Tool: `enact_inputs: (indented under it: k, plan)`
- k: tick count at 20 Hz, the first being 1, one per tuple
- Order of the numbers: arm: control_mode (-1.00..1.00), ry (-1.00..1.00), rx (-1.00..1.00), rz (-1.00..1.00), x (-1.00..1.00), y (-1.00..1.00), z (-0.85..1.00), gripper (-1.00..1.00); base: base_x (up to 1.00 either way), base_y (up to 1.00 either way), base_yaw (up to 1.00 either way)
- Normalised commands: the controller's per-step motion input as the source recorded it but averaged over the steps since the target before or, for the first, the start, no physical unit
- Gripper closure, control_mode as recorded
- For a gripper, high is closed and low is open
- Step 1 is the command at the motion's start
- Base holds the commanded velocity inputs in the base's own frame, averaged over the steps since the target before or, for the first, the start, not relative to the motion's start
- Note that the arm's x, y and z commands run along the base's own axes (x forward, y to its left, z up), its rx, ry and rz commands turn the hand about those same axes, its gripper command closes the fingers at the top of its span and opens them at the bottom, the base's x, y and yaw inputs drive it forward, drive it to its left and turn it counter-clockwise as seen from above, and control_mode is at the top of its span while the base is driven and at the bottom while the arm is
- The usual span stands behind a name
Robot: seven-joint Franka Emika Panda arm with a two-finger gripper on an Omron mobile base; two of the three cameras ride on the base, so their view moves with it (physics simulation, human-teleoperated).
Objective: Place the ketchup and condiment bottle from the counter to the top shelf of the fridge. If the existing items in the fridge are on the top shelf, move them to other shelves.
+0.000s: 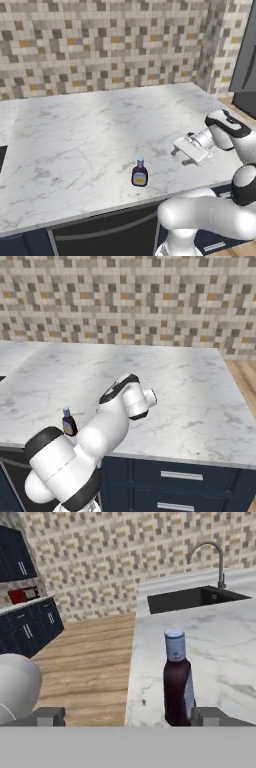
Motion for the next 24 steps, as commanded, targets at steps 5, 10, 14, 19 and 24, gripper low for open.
enact_inputs:
  k: [5,10,14,19,24]
  plan:
    - [-1.0,-0.17,0.01,0.01,0.0,0.76,-0.42,-1.0,0.0,0.0,0.0]
    - [-1.0,-0.14,0.0,-0.06,0.16,0.76,-0.32,-1.0,0.0,0.0,0.0]
    - [-1.0,-0.1,0.01,-0.18,0.21,0.7,-0.31,-1.0,0.0,0.0,0.0]
    - [-1.0,-0.04,0.0,-0.21,0.18,0.24,-0.22,-1.0,0.0,0.0,0.0]
    - [-1.0,0.0,0.02,-0.07,0.11,0.0,-0.03,-1.0,0.0,0.0,0.0]
